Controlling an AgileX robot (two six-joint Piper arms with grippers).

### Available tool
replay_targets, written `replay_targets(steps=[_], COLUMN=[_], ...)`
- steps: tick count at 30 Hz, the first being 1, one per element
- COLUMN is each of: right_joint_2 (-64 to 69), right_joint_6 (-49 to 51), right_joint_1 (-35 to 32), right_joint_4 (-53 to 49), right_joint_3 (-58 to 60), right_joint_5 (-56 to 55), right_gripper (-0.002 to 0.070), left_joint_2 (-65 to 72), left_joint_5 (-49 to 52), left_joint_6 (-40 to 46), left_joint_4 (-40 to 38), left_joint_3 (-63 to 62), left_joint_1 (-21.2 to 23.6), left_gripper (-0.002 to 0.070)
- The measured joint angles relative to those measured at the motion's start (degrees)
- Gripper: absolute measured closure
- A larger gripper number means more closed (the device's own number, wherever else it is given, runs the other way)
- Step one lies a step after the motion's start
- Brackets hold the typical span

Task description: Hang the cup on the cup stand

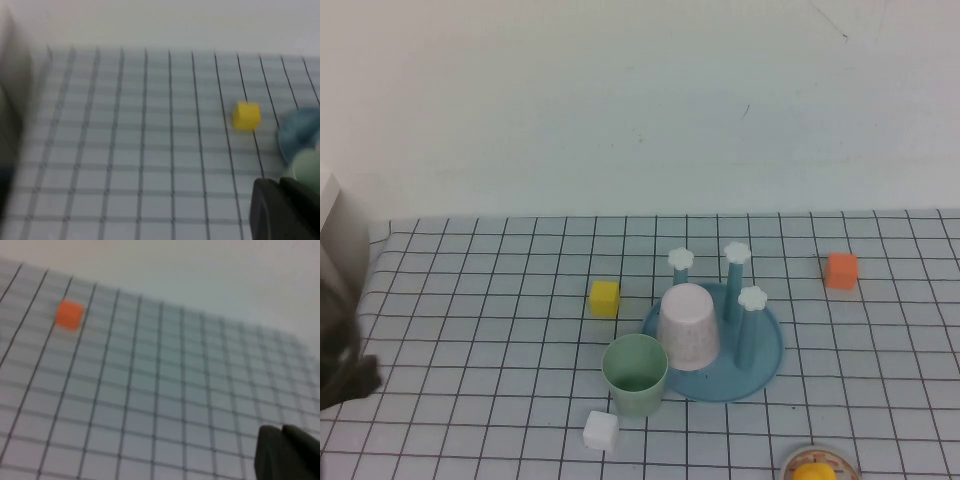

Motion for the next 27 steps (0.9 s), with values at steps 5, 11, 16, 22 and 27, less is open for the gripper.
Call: replay_targets(steps=[5,11,16,22,27], right_joint_2=[6.76,10.76,11.72,11.72,11.72], right_joint_6=[-11.38,-22.56,-24.79,-24.99,-25.13], right_joint_1=[0.87,1.09,1.09,1.09,1.09], right_joint_4=[12.41,23.03,24.55,24.82,25.04], right_joint_3=[0.00,0.00,0.00,0.00,0.00], right_joint_5=[-0.04,-0.02,-0.63,-1.24,-1.45], right_gripper=[0.0678,0.0678,0.0678,0.0678,0.0678], left_joint_2=[11.97,26.04,35.62,47.35,57.20], left_joint_5=[0.55,4.88,8.53,10.43,12.04], left_joint_6=[9.73,28.55,48.93,62.79,57.45], left_joint_4=[-13.98,-35.80,-53.01,-56.32,-42.10], left_joint_3=[-0.75,-6.48,-13.70,-24.26,-34.79], left_joint_1=[0.00,0.00,-0.48,-5.60,-10.52], left_gripper=[0.0676,0.0676,0.0673,0.0427,0.0141])
